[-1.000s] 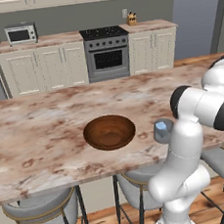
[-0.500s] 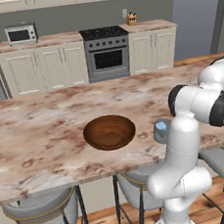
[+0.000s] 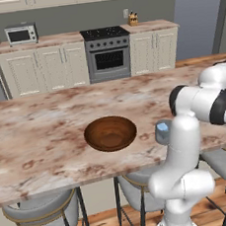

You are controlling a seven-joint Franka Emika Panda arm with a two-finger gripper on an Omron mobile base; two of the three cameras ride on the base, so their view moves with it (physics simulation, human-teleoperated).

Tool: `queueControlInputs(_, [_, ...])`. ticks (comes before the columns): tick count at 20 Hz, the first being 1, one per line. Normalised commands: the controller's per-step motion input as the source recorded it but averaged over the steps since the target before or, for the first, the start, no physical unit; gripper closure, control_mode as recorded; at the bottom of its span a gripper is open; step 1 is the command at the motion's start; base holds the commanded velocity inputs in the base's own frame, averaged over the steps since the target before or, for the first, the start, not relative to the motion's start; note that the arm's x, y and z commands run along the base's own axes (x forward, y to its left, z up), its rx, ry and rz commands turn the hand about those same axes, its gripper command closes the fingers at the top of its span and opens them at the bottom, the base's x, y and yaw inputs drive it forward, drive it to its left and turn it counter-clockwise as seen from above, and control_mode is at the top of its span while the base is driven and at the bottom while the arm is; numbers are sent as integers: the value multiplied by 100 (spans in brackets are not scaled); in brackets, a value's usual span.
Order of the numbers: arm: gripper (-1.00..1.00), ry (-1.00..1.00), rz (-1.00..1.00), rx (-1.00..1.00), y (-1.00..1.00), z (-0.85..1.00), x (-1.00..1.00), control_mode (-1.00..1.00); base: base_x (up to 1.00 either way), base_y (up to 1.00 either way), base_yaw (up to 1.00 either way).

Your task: There are four ice cubes in the ice bowl. Place two ice cubes in each glass of water.

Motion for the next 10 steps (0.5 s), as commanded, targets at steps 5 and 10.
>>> queueControlInputs(5, [100, 0, 0, 0, 0, -18, 23, -100, 0, 0, 0])
queueControlInputs(10, [100, 0, 0, 0, 0, -13, 18, -100, 0, 0, 0])
